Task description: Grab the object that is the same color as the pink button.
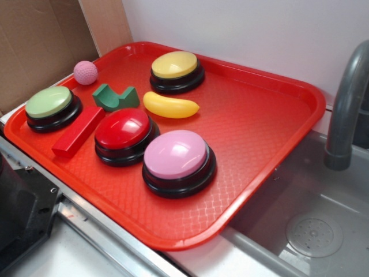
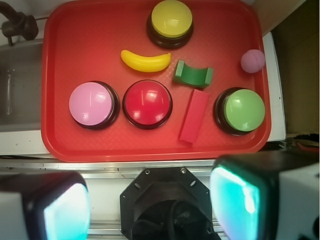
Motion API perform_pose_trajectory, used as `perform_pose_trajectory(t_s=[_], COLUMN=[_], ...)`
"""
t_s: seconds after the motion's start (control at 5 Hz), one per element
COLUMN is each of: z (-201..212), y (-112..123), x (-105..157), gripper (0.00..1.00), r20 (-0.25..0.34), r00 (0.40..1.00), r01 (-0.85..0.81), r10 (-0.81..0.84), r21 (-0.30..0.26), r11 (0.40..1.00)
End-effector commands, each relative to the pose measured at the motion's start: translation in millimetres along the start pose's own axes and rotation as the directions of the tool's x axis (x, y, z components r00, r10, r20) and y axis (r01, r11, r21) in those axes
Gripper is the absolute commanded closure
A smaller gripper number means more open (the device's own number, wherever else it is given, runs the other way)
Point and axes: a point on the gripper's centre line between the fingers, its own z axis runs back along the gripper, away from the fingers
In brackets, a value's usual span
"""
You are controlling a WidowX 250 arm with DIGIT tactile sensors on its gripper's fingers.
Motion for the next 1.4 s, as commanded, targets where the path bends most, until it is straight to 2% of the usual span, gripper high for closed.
perform_pose_trajectory(t_s=[0.0, 0.2, 0.4, 0.6, 0.8, 1.0, 1.2], z=[0, -14, -31, -52, -75, -97, -118], y=[0, 14, 32, 60, 104, 135, 157], x=[0, 16, 31, 53, 77, 92, 107], gripper=[0.00, 0.00, 0.00, 0.00, 0.00, 0.00, 0.00], r20=[0.000, -0.011, 0.004, 0.050, 0.175, 0.233, 0.291], r00=[1.000, 0.998, 0.988, 0.946, 0.857, 0.783, 0.707], r01=[0.000, -0.055, -0.152, -0.321, -0.505, -0.613, -0.696], r10=[0.000, 0.055, 0.152, 0.319, 0.484, 0.577, 0.645], r21=[0.000, -0.035, -0.003, 0.051, 0.106, 0.130, 0.127], r11=[1.000, 0.998, 0.988, 0.946, 0.857, 0.779, 0.706])
